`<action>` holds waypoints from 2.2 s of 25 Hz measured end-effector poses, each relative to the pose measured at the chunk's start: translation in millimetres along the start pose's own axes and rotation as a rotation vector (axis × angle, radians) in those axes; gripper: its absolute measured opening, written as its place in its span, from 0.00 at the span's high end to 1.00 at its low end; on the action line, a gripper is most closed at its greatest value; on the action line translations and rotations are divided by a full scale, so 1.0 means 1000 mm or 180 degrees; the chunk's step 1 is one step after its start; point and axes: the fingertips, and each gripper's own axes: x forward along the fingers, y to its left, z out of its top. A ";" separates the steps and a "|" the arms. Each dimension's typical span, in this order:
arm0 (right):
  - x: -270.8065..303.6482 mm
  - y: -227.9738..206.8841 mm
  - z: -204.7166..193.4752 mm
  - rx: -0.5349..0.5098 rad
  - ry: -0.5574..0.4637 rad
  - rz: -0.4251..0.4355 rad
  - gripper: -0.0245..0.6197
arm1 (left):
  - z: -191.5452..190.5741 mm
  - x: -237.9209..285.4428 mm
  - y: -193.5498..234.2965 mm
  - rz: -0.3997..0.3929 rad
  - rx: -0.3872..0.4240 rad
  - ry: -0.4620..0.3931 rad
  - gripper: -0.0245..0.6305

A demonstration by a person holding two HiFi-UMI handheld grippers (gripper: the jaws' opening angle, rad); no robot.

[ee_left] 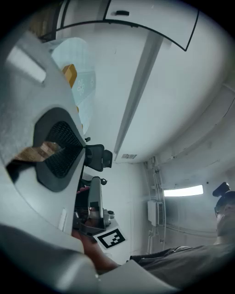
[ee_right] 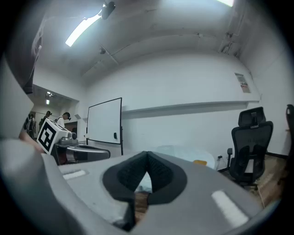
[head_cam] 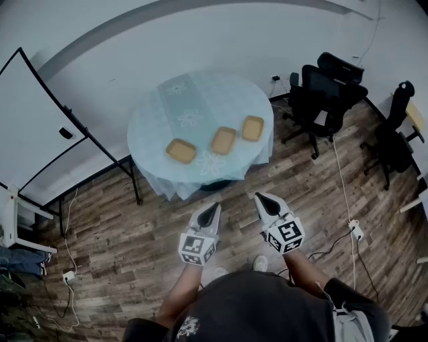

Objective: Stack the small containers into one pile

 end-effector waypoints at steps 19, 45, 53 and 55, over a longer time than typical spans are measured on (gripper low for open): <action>0.017 0.062 -0.002 0.0218 -0.0131 0.0020 0.96 | -0.021 -0.059 0.036 0.0026 -0.0090 0.0008 0.96; 0.079 -0.004 -0.019 0.0285 -0.0007 0.0037 0.96 | -0.035 0.017 0.070 0.0069 -0.0106 0.0166 0.96; 0.117 -0.050 -0.023 0.0335 0.0037 0.0077 0.96 | -0.038 0.070 0.090 0.0113 -0.0110 0.0256 0.96; 0.126 -0.060 -0.026 0.0352 0.0059 0.0097 0.96 | -0.039 0.082 0.094 0.0130 -0.0116 0.0287 0.96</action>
